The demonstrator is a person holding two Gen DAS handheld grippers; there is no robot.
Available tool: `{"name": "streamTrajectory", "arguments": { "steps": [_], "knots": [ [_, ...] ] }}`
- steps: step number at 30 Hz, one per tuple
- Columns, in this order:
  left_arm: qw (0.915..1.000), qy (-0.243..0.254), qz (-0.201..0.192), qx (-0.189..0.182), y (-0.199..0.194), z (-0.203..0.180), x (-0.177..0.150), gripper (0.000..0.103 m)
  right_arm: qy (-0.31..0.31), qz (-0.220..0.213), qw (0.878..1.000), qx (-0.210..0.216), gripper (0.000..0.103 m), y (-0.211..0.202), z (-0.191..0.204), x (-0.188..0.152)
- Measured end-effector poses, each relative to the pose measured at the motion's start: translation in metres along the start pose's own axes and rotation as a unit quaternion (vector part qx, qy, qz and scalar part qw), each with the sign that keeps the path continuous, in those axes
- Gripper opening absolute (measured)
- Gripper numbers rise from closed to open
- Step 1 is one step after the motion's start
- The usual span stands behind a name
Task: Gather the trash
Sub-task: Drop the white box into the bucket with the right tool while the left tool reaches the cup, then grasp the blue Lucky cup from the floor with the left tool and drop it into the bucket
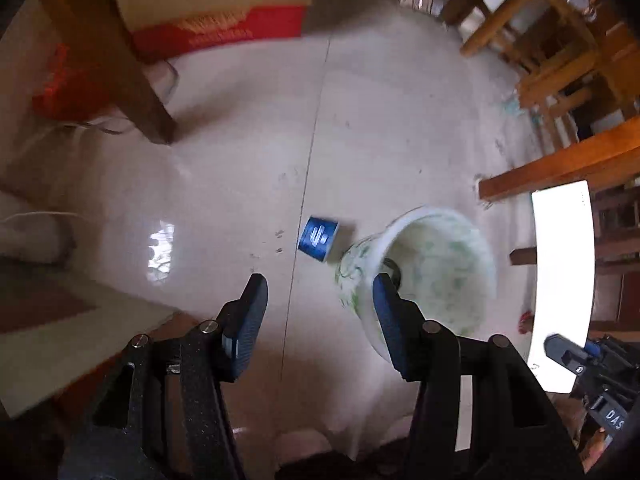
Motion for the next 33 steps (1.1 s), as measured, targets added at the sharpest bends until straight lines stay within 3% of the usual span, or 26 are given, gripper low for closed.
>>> {"name": "streamTrajectory", "arguments": {
  "steps": [4,10,14,15,20,25,27,30,32,33],
  "knots": [
    [0.9991,0.028,0.023,-0.020,0.063,0.010,-0.002,0.054,-0.005,-0.003,1.000,-0.012,0.016,0.032,-0.009,0.000],
    [0.9948,0.082,0.034,-0.050,0.121,0.008,0.005,0.053,-0.030,-0.005,1.000,-0.008,0.019,0.052,-0.007,0.004],
    [0.9913,0.061,0.016,-0.116,0.132,0.012,0.024,0.054,-0.048,-0.037,0.998,-0.034,0.046,0.050,-0.007,0.014],
    [0.9905,0.061,0.015,-0.122,0.134,0.013,0.028,0.054,-0.039,-0.044,0.998,-0.025,0.046,0.046,-0.007,0.018],
    [0.9897,0.098,0.030,-0.101,0.154,0.019,0.031,0.054,-0.032,-0.075,0.997,-0.013,0.046,0.031,-0.006,0.029],
    [0.9789,0.184,0.059,-0.067,0.173,0.010,0.020,0.054,-0.051,-0.089,0.994,-0.034,0.046,0.028,-0.001,0.030],
    [0.9740,0.213,0.068,-0.036,0.184,0.009,0.018,0.054,-0.054,-0.091,0.994,-0.036,0.046,0.033,-0.001,0.030],
    [0.9739,0.215,0.074,0.003,0.199,0.017,0.019,0.054,-0.059,-0.099,0.992,-0.043,0.046,0.036,-0.007,0.031],
    [0.9767,0.200,0.078,0.016,0.205,0.025,0.017,0.049,-0.059,-0.100,0.992,-0.048,0.046,0.040,-0.012,0.031],
    [0.9788,0.188,0.080,0.017,0.207,0.029,0.016,0.036,-0.057,-0.100,0.992,-0.049,0.046,0.040,-0.015,0.031]
  ]
}}
Point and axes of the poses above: each gripper's, at about its wrist camera, not at the fingertips, and y roughly the way its jaws point, z to its left, x to its top, the point moved 9 cm from there along y, roughly the way its jaws point, and after that the axes turned 6 degrees about -x, right-handed, at the moved point
